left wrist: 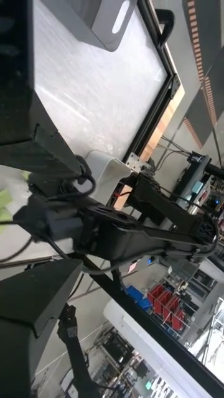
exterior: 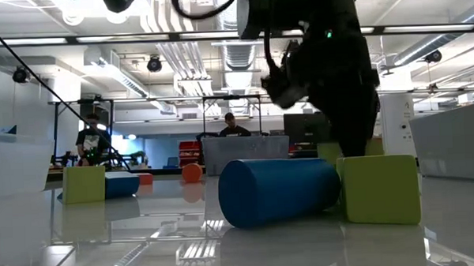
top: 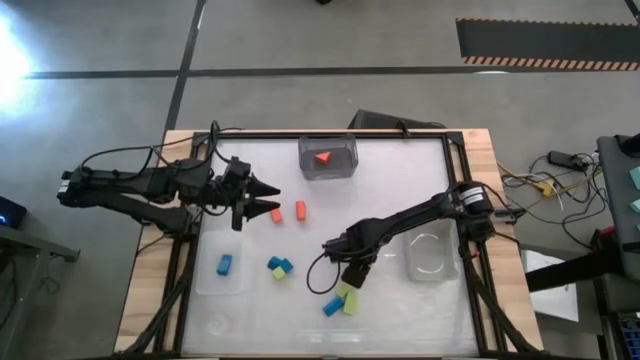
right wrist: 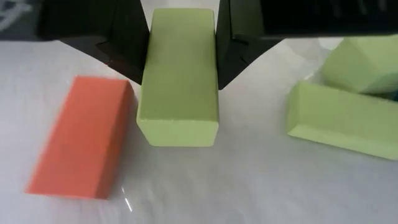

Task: Sort & place blocks by color
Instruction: Put the green block into the gray bin

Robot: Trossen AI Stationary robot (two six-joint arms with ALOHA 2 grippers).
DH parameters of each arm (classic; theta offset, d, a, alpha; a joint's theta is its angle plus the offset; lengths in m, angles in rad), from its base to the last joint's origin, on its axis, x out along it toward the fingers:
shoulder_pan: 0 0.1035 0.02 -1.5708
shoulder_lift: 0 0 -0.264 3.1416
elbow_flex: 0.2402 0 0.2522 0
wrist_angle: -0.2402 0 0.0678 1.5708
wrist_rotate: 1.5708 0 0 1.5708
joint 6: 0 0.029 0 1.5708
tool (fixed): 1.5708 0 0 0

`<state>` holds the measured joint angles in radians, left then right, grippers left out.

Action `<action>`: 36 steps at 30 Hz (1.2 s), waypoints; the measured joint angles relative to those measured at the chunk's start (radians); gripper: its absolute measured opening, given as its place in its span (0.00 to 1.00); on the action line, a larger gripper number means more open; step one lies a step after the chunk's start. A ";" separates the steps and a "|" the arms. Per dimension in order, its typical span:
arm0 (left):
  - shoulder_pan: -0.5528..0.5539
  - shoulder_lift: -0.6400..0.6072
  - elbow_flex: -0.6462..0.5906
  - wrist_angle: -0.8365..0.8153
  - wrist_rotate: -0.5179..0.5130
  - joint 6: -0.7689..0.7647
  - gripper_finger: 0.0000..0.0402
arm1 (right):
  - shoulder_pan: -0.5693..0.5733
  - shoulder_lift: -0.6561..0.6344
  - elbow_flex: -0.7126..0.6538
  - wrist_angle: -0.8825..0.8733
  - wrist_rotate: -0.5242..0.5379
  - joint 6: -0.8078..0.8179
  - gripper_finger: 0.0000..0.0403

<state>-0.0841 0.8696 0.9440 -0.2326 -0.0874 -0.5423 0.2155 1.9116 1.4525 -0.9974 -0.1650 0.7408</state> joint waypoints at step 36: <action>0.130 0.033 0.007 0.054 -0.052 0.006 0.52 | -0.050 -0.517 -0.002 -0.355 -0.019 0.691 0.30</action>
<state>0.0461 0.9028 0.9512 -0.1791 -0.1399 -0.5359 0.1658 1.3950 1.4509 -1.3526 -0.1836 1.4322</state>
